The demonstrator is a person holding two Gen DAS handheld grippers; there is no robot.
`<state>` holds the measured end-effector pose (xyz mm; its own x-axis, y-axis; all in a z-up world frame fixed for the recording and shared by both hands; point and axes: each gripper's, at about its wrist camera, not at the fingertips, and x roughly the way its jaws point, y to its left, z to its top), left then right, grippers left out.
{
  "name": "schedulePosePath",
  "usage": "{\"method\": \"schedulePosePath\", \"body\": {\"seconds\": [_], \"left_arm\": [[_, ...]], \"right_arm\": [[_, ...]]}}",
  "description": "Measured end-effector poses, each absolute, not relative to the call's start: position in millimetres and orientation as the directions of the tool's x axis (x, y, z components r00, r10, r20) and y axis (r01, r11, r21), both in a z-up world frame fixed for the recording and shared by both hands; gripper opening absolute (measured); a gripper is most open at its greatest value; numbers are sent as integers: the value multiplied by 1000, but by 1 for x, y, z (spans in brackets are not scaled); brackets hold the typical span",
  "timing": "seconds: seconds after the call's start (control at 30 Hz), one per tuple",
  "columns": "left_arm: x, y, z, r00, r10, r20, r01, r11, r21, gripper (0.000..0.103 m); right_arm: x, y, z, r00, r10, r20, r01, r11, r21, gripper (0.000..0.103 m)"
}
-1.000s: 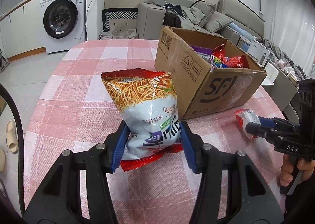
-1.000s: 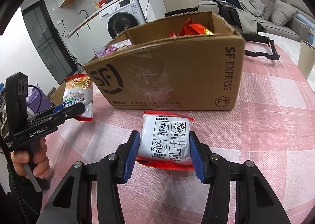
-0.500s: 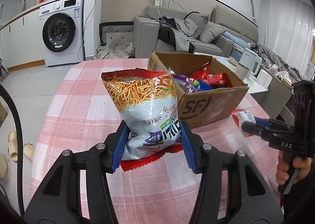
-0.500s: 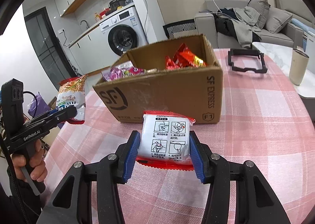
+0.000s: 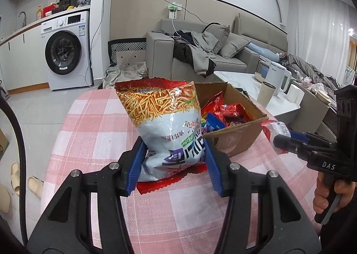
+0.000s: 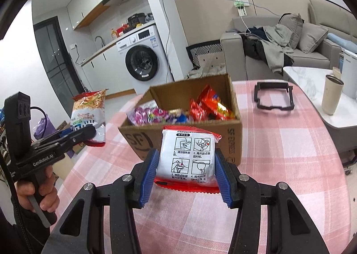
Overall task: Organize snacks
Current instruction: 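Lift both bags and carry them over the SF box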
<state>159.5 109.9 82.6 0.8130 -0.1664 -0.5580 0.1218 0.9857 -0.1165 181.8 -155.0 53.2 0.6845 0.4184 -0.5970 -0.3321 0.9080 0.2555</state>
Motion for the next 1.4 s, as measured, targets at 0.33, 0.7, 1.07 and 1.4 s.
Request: {"method": "schedulePosePath", "body": {"seconds": [0.33, 0.7, 1.07, 1.4], "left_arm": [[171, 82, 110, 828, -189, -528, 160, 982, -101, 49], [190, 60, 132, 838, -201, -507, 175, 980, -98, 49], [225, 50, 134, 829, -196, -523, 173, 981, -94, 49], [267, 43, 123, 809, -196, -555, 169, 981, -100, 49]], "right_arm": [[189, -155, 81, 724, 416, -550, -332, 909, 250, 50], [196, -156, 101, 752, 410, -517, -322, 912, 256, 50], [214, -152, 105, 762, 410, -502, -314, 911, 267, 50], [234, -152, 104, 762, 430, -483, -313, 899, 306, 50]]}}
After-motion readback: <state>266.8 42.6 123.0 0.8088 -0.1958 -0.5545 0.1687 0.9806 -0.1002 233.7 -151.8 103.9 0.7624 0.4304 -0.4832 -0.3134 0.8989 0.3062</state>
